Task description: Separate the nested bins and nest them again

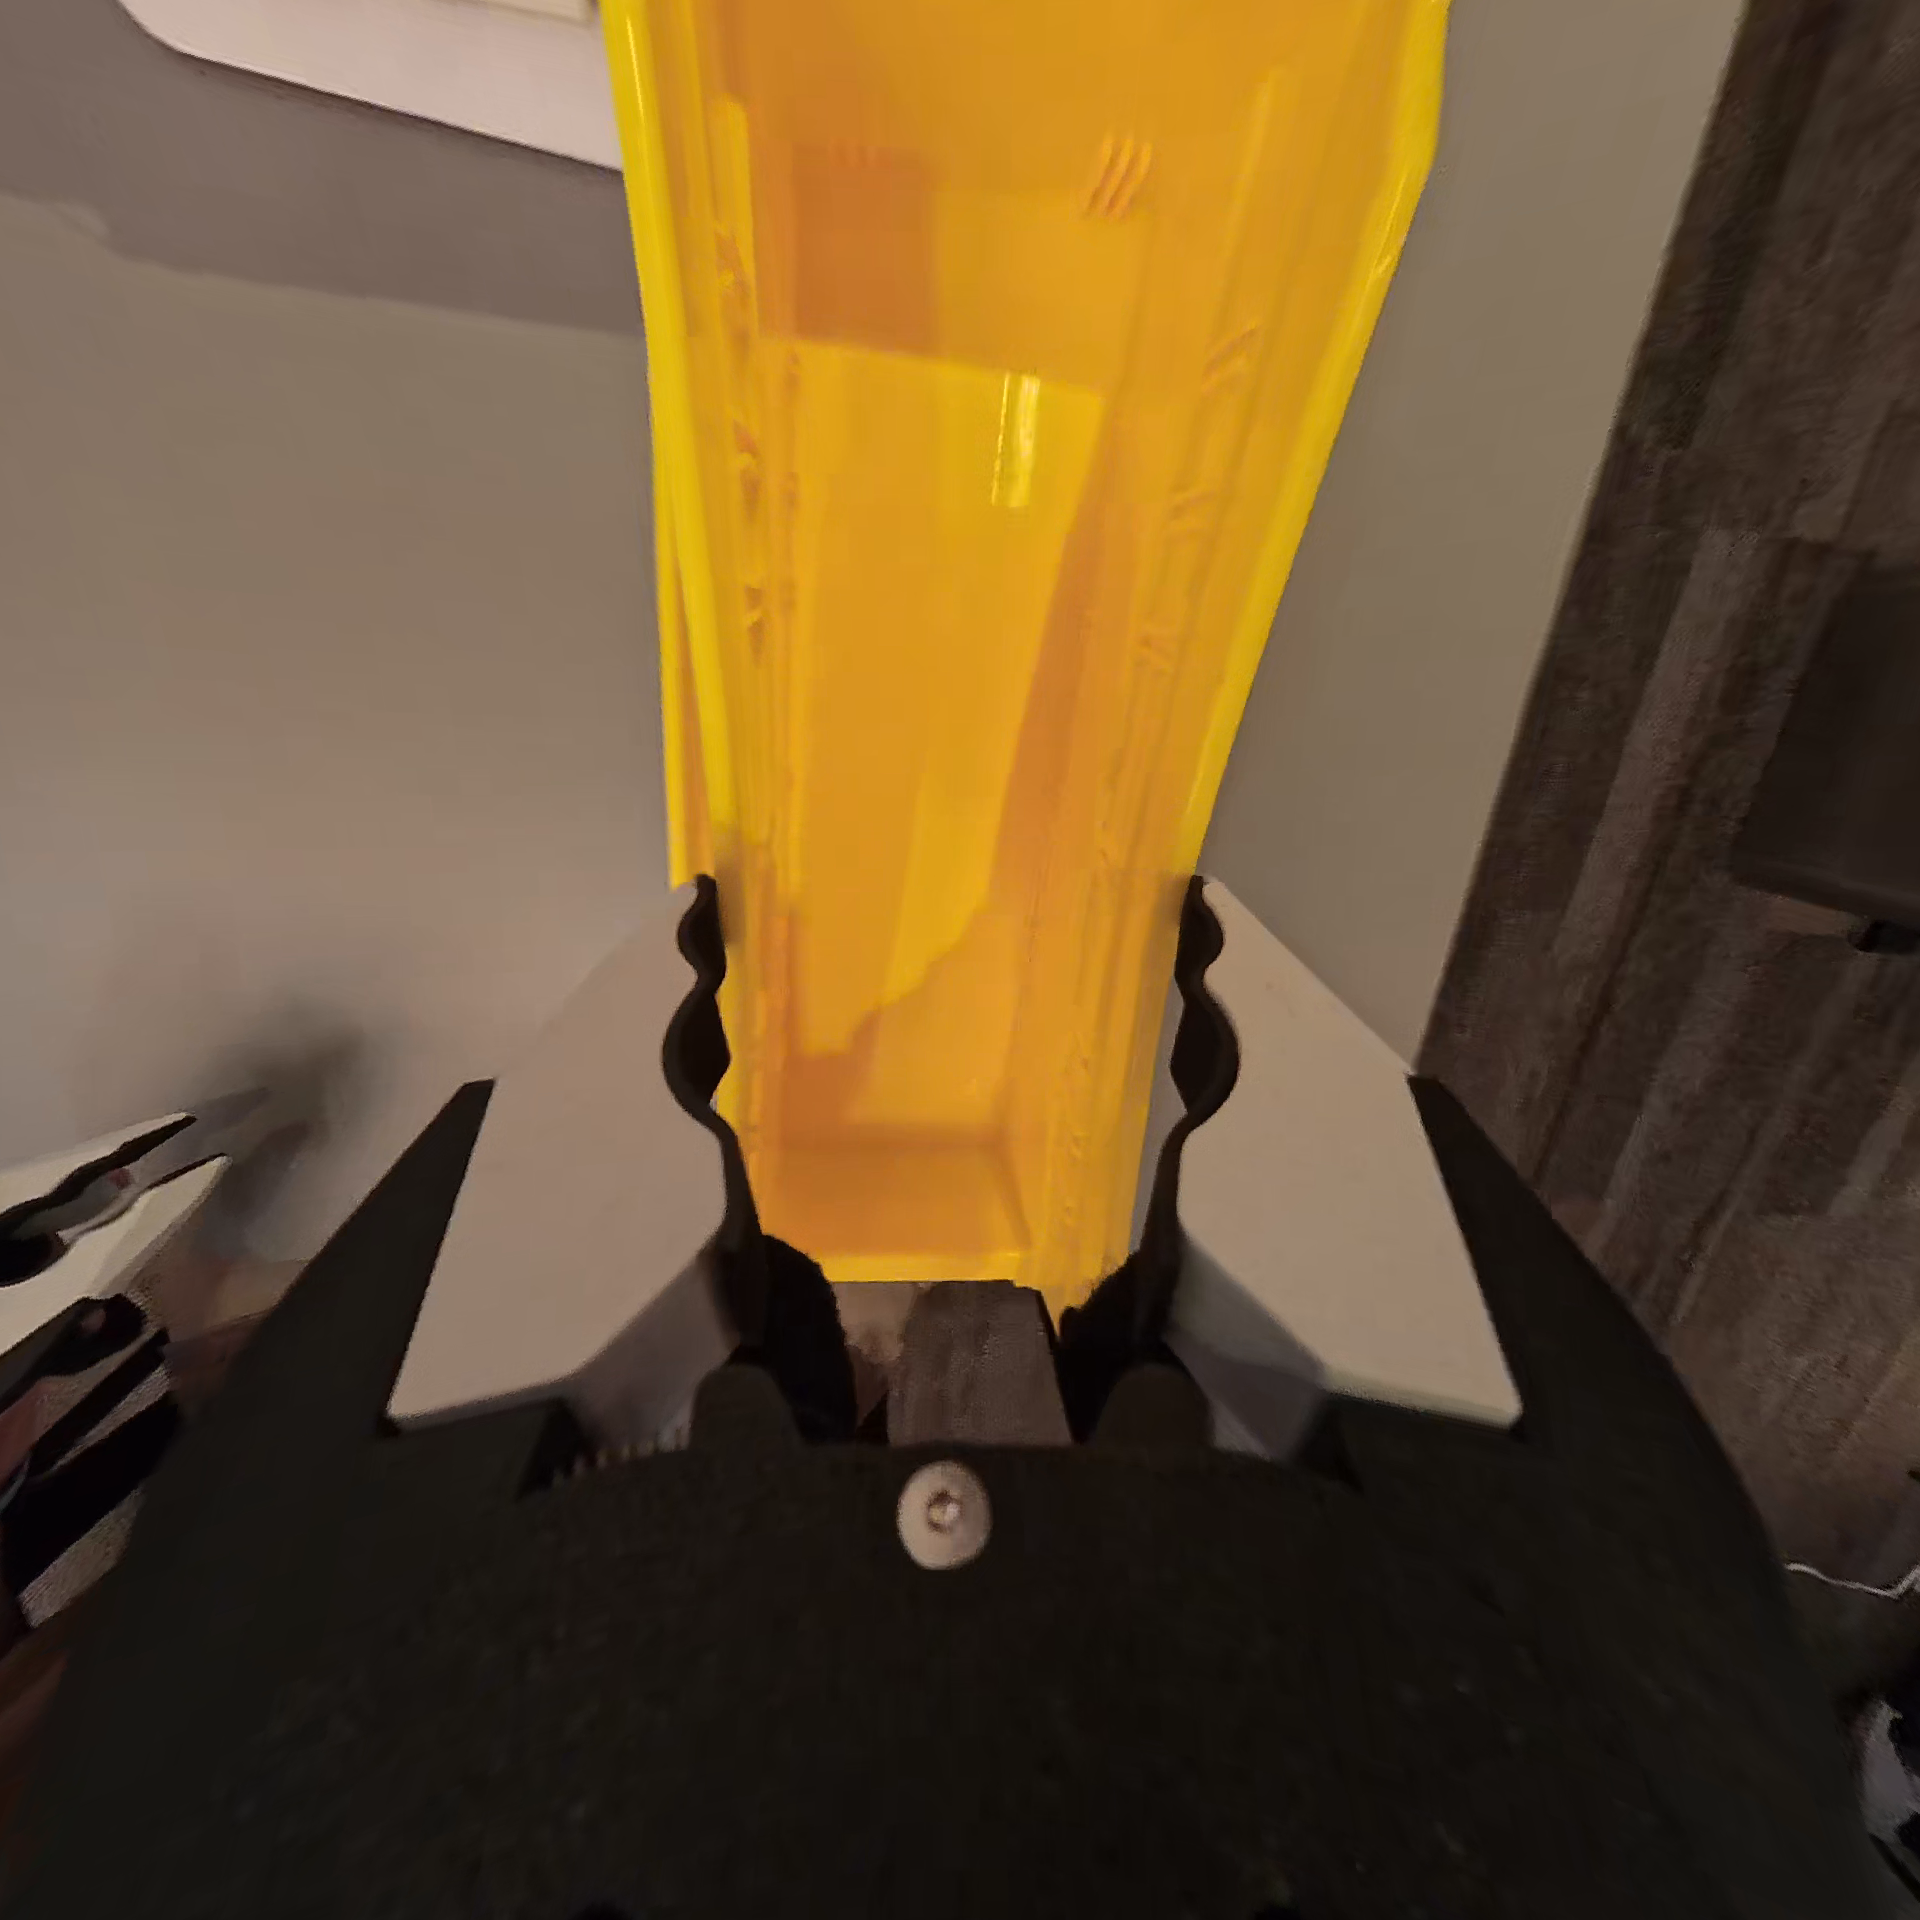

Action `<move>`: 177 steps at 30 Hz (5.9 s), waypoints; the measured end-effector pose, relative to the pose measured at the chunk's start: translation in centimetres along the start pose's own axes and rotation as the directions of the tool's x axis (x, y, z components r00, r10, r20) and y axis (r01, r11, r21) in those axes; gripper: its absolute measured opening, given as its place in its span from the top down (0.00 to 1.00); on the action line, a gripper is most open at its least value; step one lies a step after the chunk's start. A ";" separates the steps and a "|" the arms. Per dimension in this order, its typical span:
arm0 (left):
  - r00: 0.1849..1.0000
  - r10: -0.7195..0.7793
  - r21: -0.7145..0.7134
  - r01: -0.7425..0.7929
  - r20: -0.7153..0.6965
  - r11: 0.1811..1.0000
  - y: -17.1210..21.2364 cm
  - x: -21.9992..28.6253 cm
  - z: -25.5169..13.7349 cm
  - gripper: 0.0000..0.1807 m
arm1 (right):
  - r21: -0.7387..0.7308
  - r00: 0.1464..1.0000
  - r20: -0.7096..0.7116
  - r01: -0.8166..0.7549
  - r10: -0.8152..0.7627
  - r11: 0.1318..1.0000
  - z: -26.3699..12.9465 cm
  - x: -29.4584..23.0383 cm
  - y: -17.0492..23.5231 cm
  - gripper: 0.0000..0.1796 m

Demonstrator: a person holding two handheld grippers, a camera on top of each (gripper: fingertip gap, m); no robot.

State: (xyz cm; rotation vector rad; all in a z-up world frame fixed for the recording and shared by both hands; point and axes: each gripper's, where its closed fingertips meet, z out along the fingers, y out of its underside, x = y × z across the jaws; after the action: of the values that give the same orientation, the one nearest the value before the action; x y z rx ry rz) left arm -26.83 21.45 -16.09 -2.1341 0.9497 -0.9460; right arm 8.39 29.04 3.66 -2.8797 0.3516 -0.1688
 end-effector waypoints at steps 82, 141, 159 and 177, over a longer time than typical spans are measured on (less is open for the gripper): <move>0.911 -0.176 -0.471 0.350 0.374 0.809 -21.0 10.7 23.3 0.19 | 0.740 0.949 0.284 -0.125 -0.139 0.660 10.7 -7.2 24.5 0.47; 0.868 0.099 -0.549 0.215 0.486 0.808 -25.8 14.9 18.4 0.48 | 0.669 0.908 0.389 -0.161 -0.157 0.725 11.5 -8.9 25.1 0.48; 0.800 0.051 -0.519 0.338 0.598 0.785 -26.7 -3.5 -0.6 0.47 | 0.662 0.905 0.392 -0.155 -0.163 0.733 11.6 -9.4 25.4 0.48; 0.745 0.033 -0.553 0.464 0.666 0.692 -10.1 -23.7 -4.4 0.43 | 0.639 0.893 0.422 -0.170 -0.157 0.750 12.3 -9.8 25.4 0.48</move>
State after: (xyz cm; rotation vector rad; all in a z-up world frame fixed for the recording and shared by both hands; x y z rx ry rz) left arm -38.16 44.91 -14.50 -2.9748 0.7268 0.1784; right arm -4.97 10.18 -15.32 -2.1044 0.1583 0.3249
